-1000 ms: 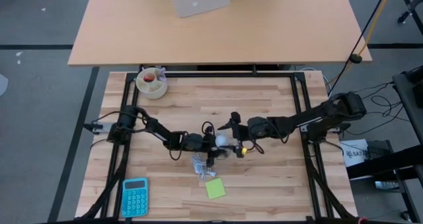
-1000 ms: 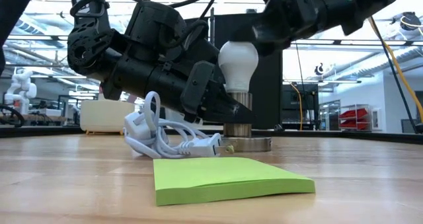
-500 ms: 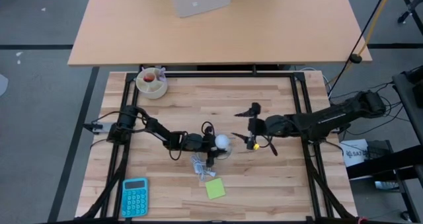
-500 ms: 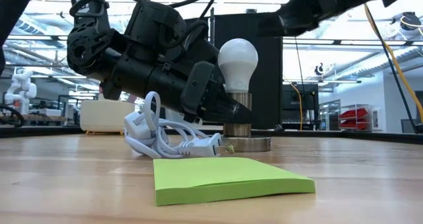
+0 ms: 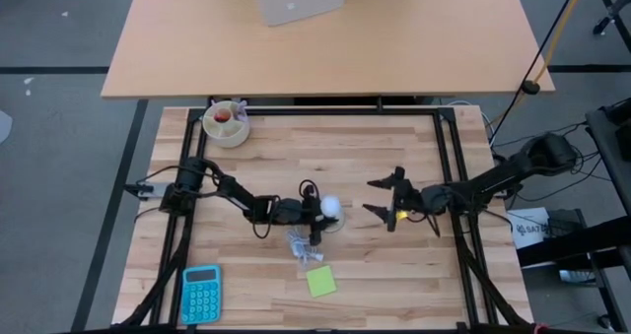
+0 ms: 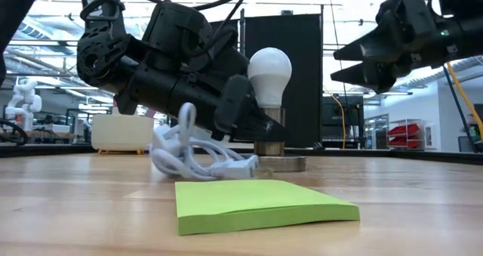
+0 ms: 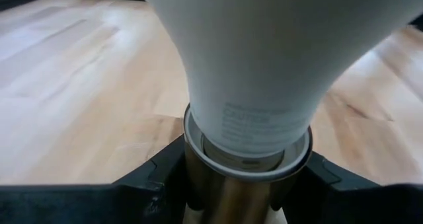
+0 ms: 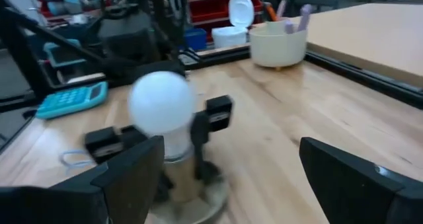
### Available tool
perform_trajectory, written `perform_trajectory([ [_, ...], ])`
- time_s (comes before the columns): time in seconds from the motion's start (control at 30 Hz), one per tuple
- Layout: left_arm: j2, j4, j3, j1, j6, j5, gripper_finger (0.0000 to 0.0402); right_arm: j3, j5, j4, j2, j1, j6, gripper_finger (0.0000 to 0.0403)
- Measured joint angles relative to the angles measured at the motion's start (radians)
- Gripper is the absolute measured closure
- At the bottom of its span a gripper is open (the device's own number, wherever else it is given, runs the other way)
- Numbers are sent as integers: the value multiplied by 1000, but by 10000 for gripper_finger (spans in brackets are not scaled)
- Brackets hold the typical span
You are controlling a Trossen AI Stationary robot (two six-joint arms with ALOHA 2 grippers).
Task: Screw lightbulb
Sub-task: Remove the lightbulb from the lamp
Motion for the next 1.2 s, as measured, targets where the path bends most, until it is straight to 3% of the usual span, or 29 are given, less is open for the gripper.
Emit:
perform_trajectory([
  [0.37, 1, 2, 0, 21, -33, -98, 220, 176, 14, 38, 222, 22, -82, 58],
  [0.53, 1, 2, 0, 21, -34, -102, 220, 261, 105, 51, 367, 22, -56, 58],
  [0.77, 1, 2, 0, 21, -35, -102, 220, 336, 106, 199, 538, 25, -55, 58],
  [1.2, 1, 3, 0, 21, -40, -101, 220, 435, 230, 308, 729, 29, -124, 60],
])
